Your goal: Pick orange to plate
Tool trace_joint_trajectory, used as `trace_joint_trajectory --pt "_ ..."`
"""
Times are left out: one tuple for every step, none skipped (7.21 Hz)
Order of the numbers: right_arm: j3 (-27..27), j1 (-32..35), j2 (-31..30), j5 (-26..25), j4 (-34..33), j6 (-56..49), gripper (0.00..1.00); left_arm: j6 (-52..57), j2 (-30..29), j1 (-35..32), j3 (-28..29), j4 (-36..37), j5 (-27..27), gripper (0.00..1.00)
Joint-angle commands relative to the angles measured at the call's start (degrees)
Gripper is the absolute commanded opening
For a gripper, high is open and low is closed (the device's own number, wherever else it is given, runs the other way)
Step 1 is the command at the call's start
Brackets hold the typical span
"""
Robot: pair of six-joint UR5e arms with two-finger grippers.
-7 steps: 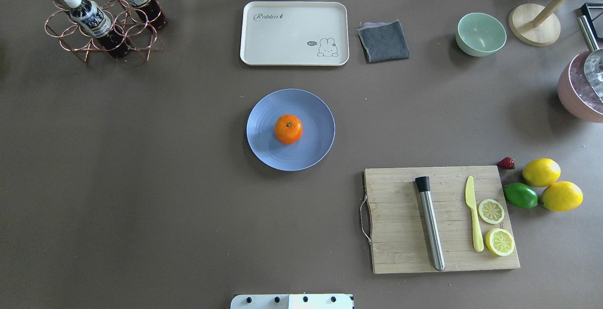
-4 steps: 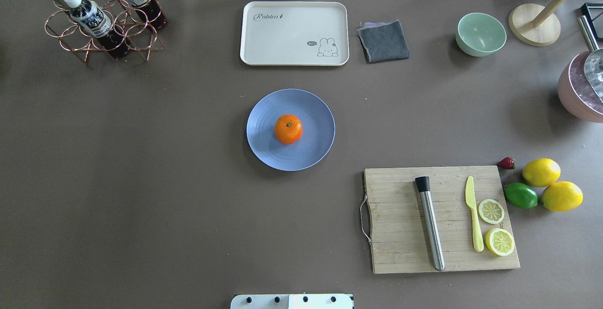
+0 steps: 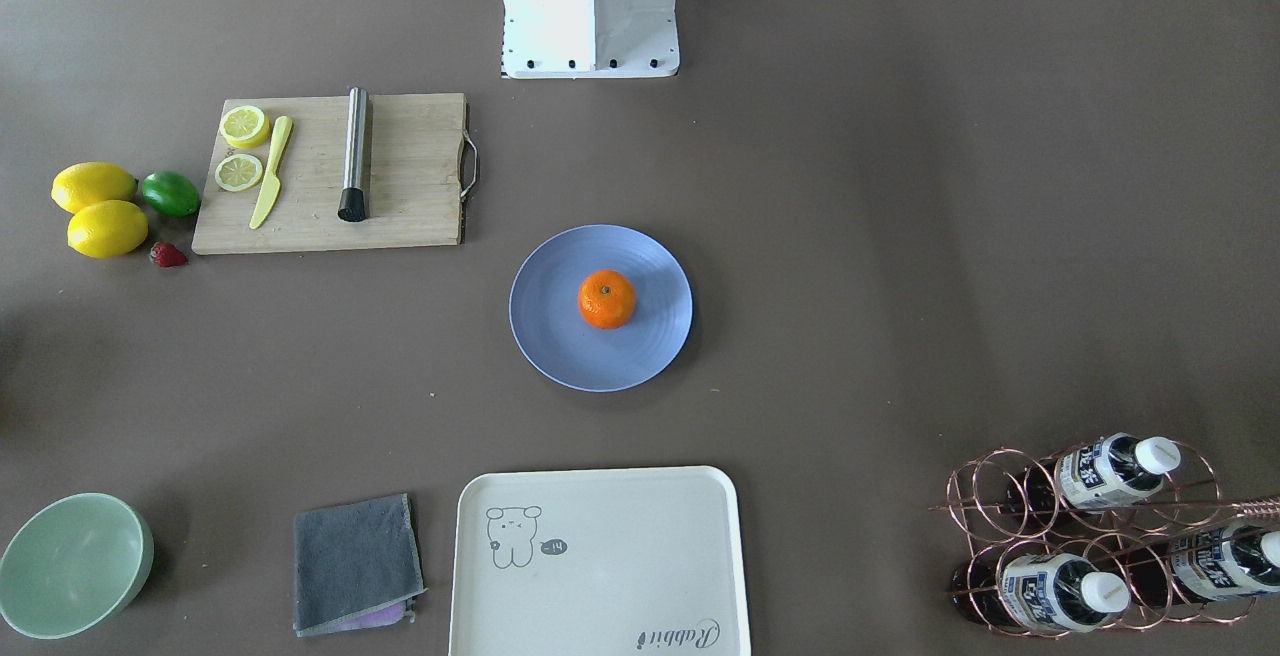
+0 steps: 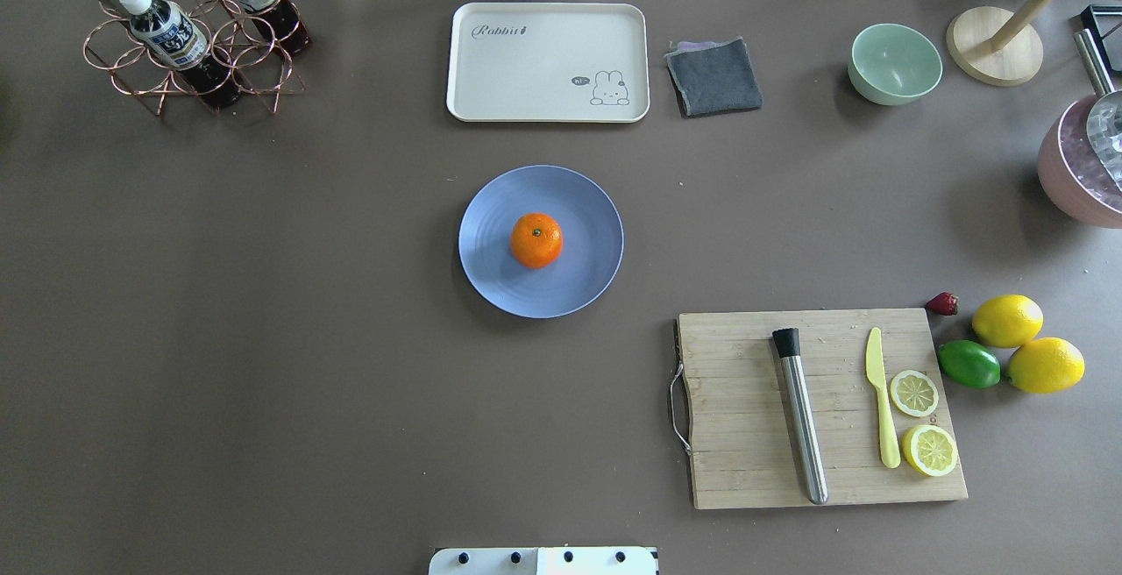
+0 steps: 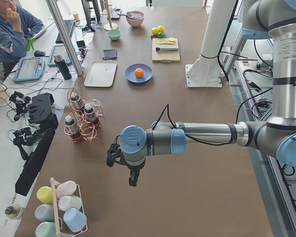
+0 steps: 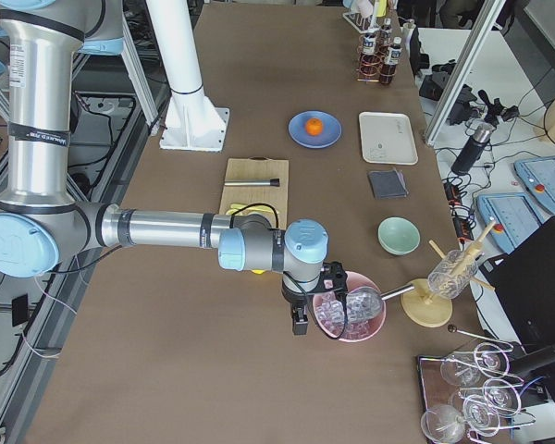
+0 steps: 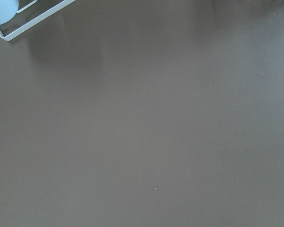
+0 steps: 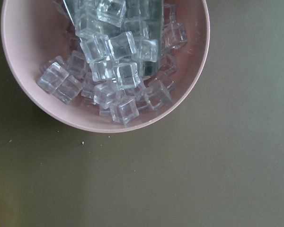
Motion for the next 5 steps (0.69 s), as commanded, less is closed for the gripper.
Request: trace_joint_trajectory --pt "0.0 0.0 0.0 0.0 0.0 0.0 1.0 0.0 0.1 0.0 0.0 -0.1 0.0 0.98" --pt "0.0 0.0 0.1 0.0 0.0 -0.1 1.0 0.0 0.3 0.0 0.0 -0.1 0.0 0.98" --pt "0.0 0.0 0.1 0.0 0.0 -0.1 1.0 -0.1 0.7 0.0 0.1 -0.1 0.0 0.98" --pt "0.0 0.0 0.1 0.0 0.0 -0.1 1.0 -0.1 0.8 0.0 0.3 -0.1 -0.2 0.98" --pt "0.0 0.0 0.0 0.0 0.0 -0.1 1.0 0.1 0.9 -0.1 0.1 -0.3 0.0 0.98"
